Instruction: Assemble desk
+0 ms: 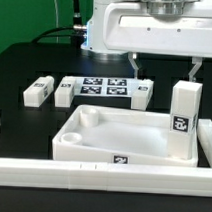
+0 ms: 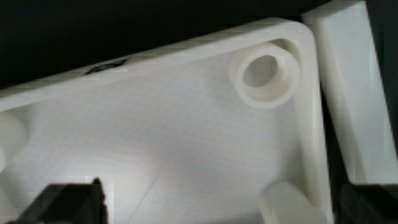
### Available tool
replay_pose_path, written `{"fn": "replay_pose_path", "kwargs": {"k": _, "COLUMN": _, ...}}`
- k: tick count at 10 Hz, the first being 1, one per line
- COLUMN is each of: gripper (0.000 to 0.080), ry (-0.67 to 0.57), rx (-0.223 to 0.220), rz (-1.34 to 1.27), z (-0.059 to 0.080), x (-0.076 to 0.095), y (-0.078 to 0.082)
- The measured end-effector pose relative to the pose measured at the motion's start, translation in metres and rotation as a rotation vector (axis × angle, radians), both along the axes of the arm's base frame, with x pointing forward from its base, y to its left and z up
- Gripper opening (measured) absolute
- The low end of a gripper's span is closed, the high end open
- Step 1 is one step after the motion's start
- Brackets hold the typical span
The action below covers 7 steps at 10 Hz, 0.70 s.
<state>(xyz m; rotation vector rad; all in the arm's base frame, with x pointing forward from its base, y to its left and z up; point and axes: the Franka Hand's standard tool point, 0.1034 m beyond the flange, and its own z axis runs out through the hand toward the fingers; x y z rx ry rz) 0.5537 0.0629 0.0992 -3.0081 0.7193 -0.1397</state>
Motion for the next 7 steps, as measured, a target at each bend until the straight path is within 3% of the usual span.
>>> {"fn": "replay_pose_path", "kwargs": {"k": 2, "gripper": 0.0649, "ry": -0.011, "rx": -0.006, "rz": 0.030, "z": -0.006, "x": -0.010, "y": -0.005}}
{"fn": "replay_pose_path", "kwargs": {"k": 4, "gripper": 0.0649, "ry": -0.005, "rx": -0.012, "rz": 0.067, "z": -0.022, "x": -0.045, "y": -0.024}}
{"fn": "replay_pose_path", "kwargs": {"k": 7, "gripper": 0.0649, "ry": -0.005, "rx": -0.014, "rz": 0.082, "z": -0.024, "x": -0.047, "y": -0.023}}
